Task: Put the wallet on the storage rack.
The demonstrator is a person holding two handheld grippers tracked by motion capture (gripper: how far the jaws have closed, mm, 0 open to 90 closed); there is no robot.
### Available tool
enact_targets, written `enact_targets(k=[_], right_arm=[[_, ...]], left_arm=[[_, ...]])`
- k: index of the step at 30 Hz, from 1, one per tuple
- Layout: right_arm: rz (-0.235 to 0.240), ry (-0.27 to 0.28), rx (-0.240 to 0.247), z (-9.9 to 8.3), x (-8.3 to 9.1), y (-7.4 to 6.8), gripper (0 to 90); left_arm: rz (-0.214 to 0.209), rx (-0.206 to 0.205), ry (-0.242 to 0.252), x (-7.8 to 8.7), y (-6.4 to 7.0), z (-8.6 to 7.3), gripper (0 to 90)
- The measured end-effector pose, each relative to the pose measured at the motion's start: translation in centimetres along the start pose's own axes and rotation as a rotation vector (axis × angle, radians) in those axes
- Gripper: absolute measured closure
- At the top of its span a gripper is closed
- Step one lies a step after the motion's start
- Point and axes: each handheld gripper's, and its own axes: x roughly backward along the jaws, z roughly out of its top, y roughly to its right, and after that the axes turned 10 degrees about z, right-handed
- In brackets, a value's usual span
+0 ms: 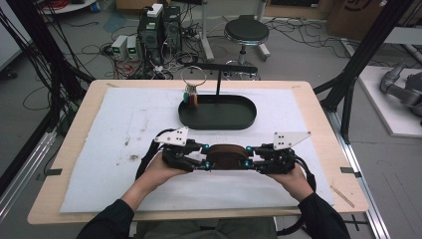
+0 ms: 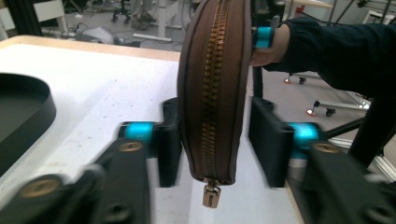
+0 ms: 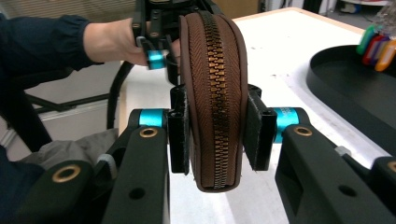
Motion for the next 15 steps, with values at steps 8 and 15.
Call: enact_targets(k=[8,15], right_arm=[[-0.009,0.005,-0.015,-0.05,0.02,0.20,56.5],[-0.009,-0.009,-0.009,0.01,-0.11,0.23,52.4]], left_arm=[[0.002,-0.044,0.007,0.60,0.30,0.56,67.7],[-0.010,-0.036,-0.023,0.84,0.15,0.73,68.0]])
